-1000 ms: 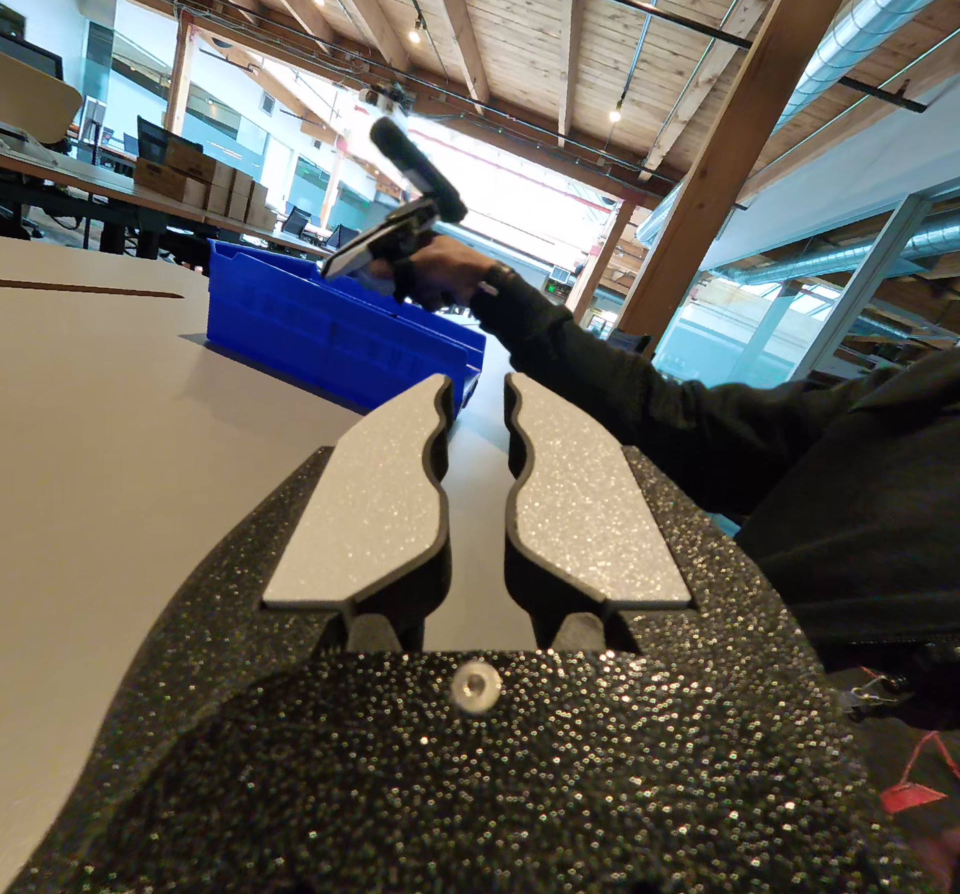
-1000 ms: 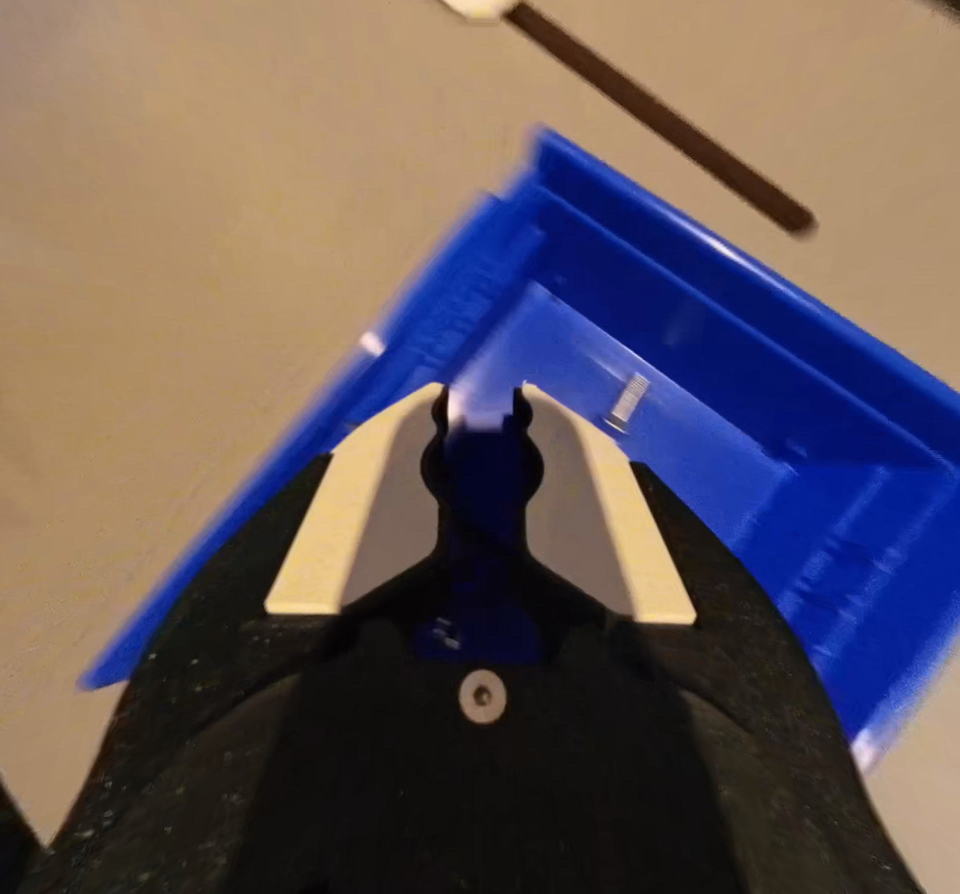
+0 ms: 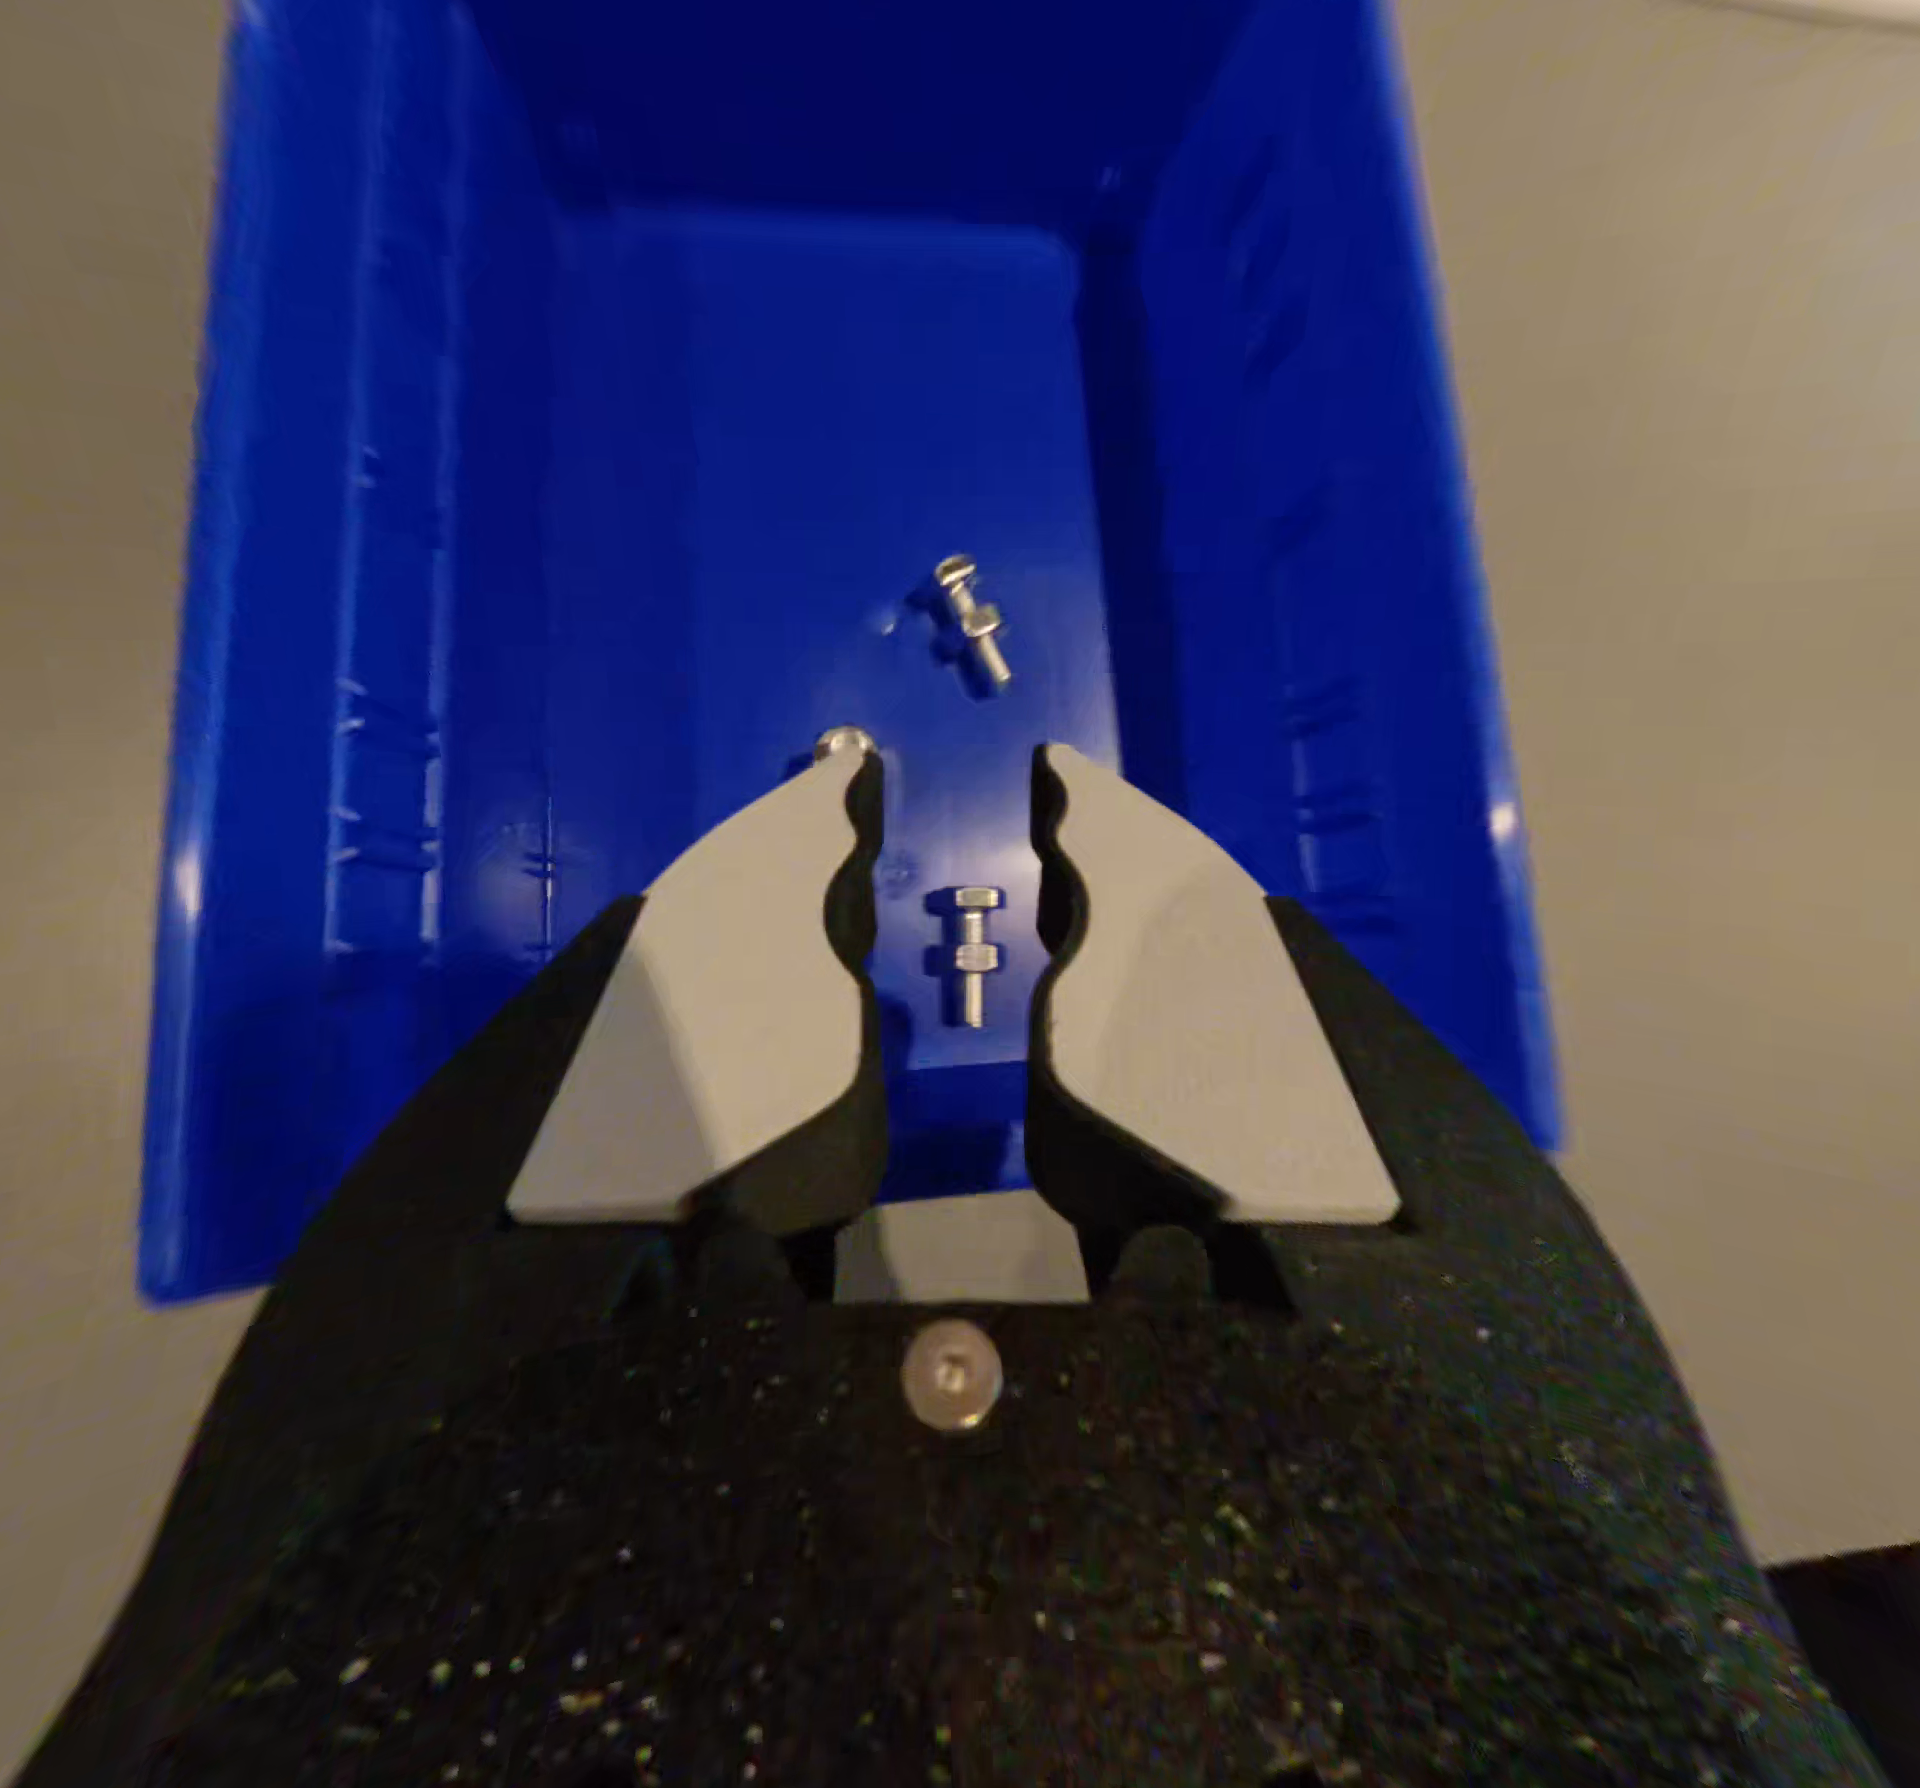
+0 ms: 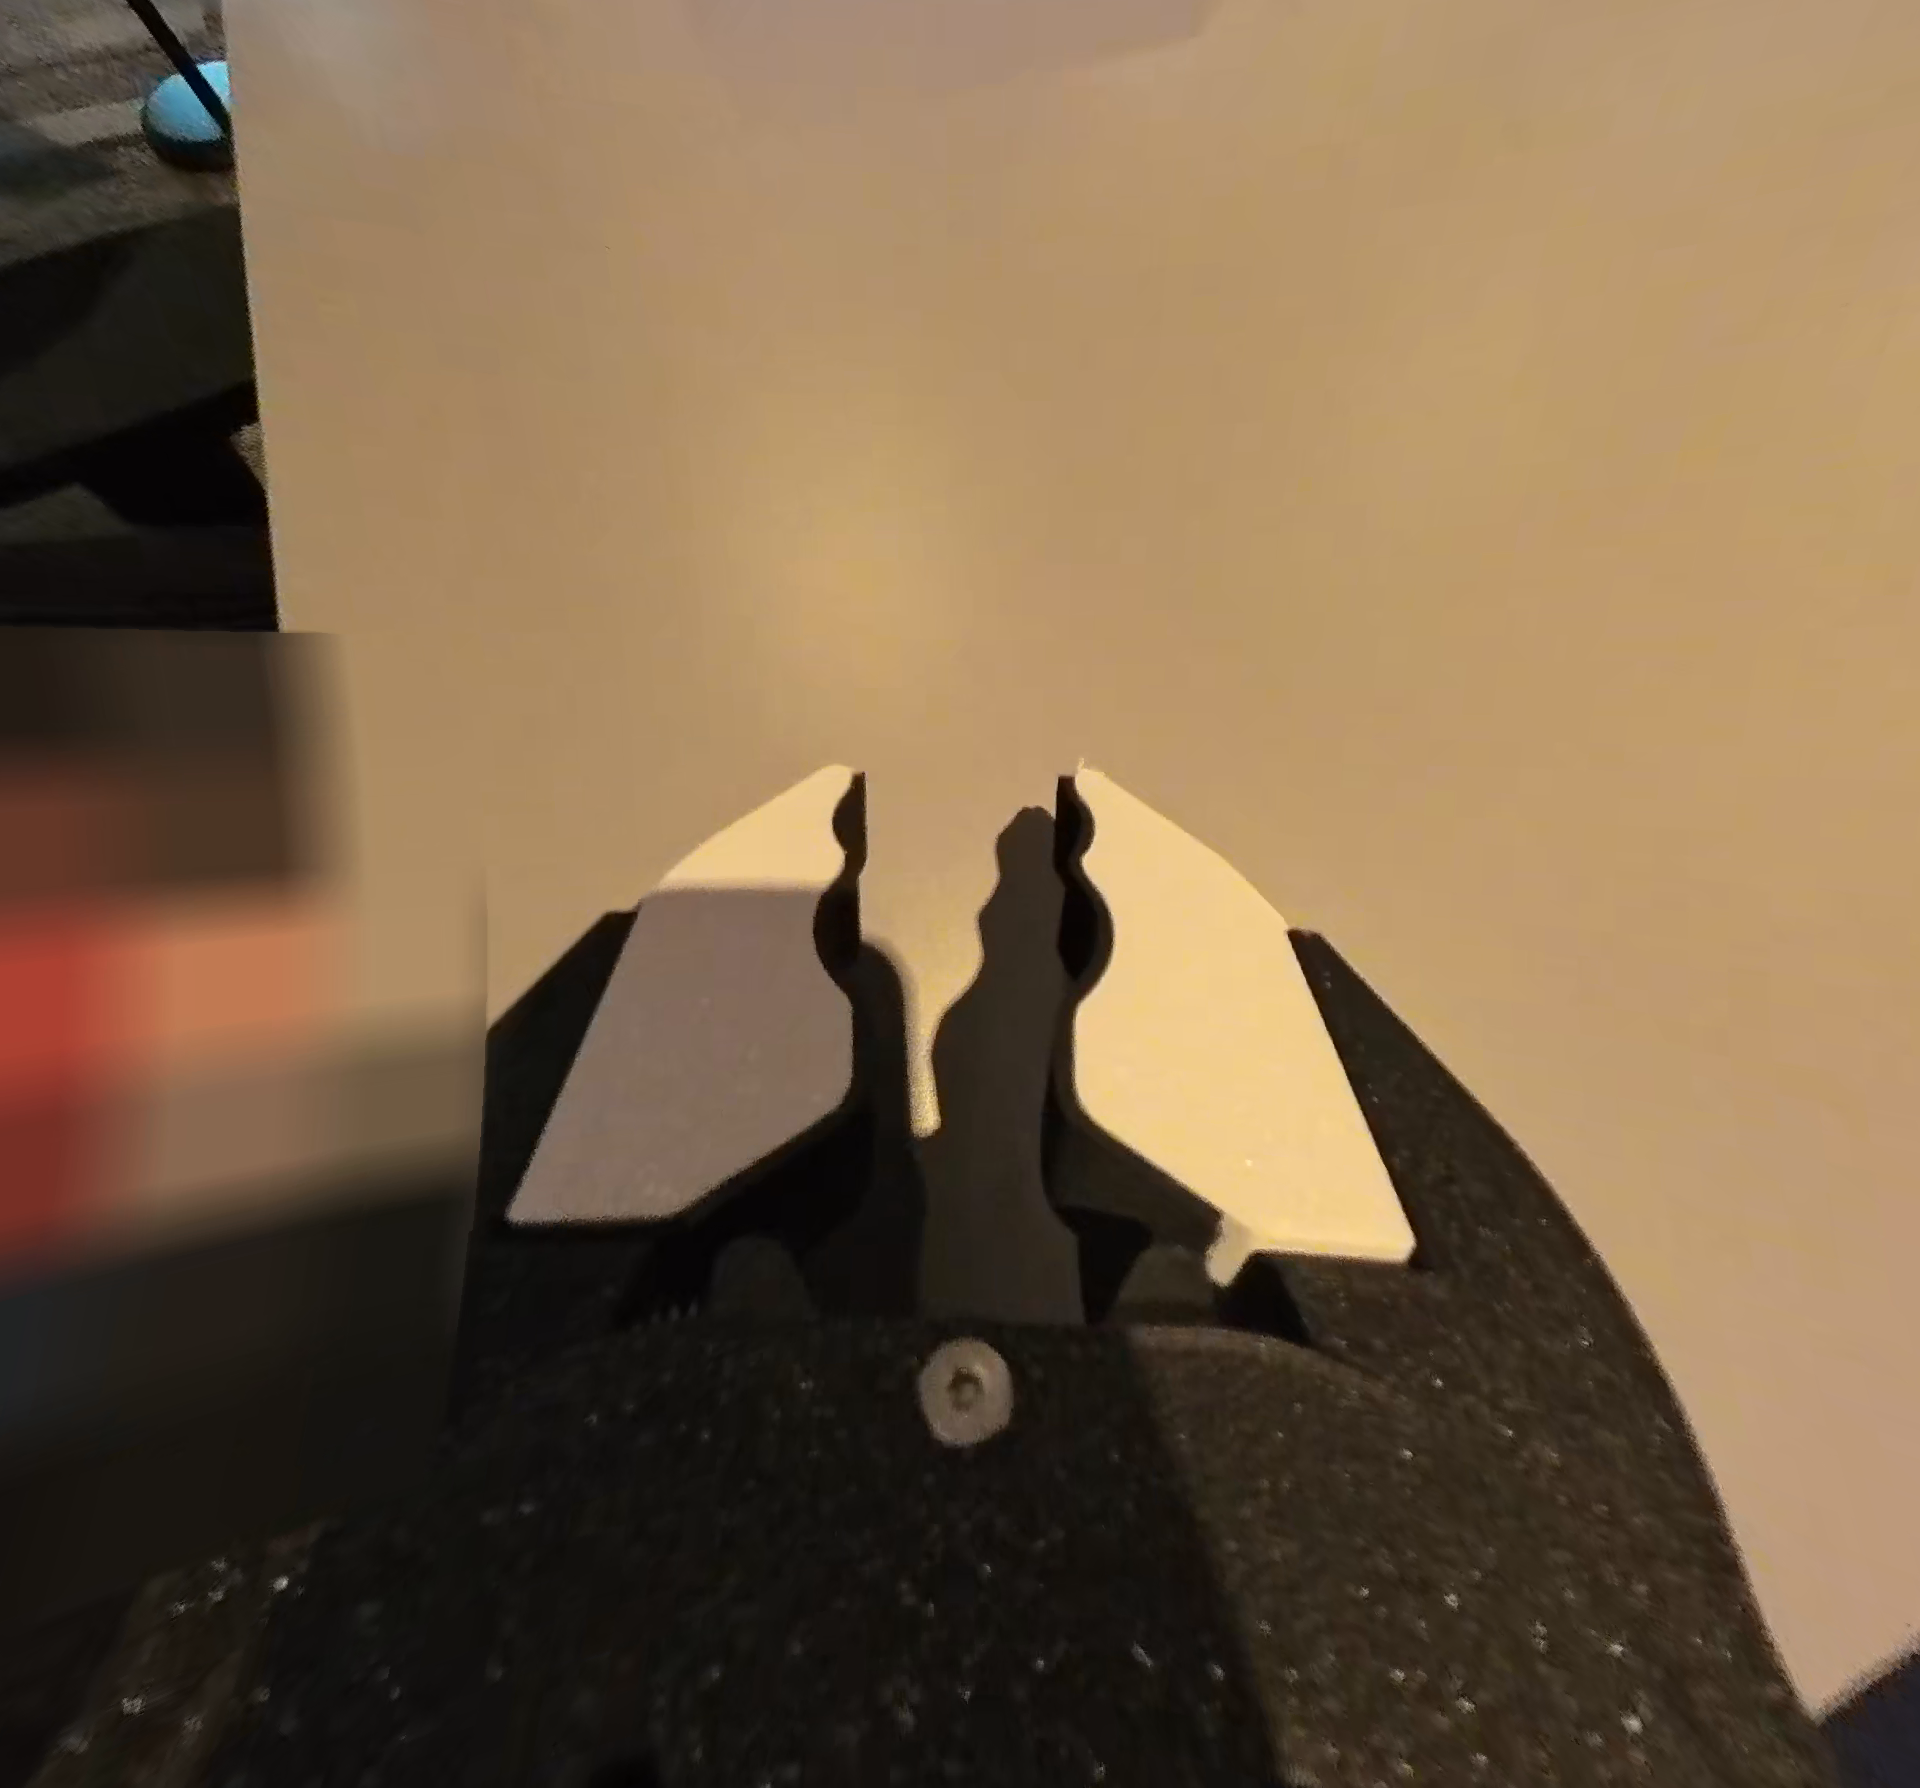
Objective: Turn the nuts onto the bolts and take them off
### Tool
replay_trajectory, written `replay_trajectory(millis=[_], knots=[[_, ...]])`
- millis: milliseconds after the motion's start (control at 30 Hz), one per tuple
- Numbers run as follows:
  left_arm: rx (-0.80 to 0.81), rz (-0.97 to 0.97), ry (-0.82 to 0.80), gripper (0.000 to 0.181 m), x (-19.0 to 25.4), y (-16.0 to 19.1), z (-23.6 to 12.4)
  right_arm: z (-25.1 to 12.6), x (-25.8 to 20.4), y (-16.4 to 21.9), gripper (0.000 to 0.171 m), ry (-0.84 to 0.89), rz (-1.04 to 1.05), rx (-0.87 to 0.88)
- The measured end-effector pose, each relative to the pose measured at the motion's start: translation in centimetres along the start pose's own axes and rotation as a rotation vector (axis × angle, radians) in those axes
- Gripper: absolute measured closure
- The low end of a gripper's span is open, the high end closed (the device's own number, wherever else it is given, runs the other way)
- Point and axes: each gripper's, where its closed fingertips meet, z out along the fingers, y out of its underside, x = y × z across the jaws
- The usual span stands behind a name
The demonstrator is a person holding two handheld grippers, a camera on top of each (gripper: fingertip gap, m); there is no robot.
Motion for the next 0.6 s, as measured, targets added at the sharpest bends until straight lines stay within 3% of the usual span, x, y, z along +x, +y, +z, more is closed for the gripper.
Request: replay_trajectory(millis=[133,400,467,600], knots=[[-0.198,0.008,-0.043,0.149,-1.8,1.8,2.9,0.0,0.0,0.0,0.137,-0.004,0.005,-0.001],[-0.337,0.042,-0.079,0.15,-2.8,3.0,5.6,-0.2,0.0,-0.1,0.138,-0.026,0.021,0.014],[-0.356,0.049,-0.077,0.163,-3.0,3.4,6.1,-0.2,0.0,-0.1,0.138,-0.024,0.019,0.018],[-0.258,0.105,-0.104,0.164,-3.3,2.1,6.0,-0.2,-0.1,-0.1,0.138,-0.023,0.018,0.016]])
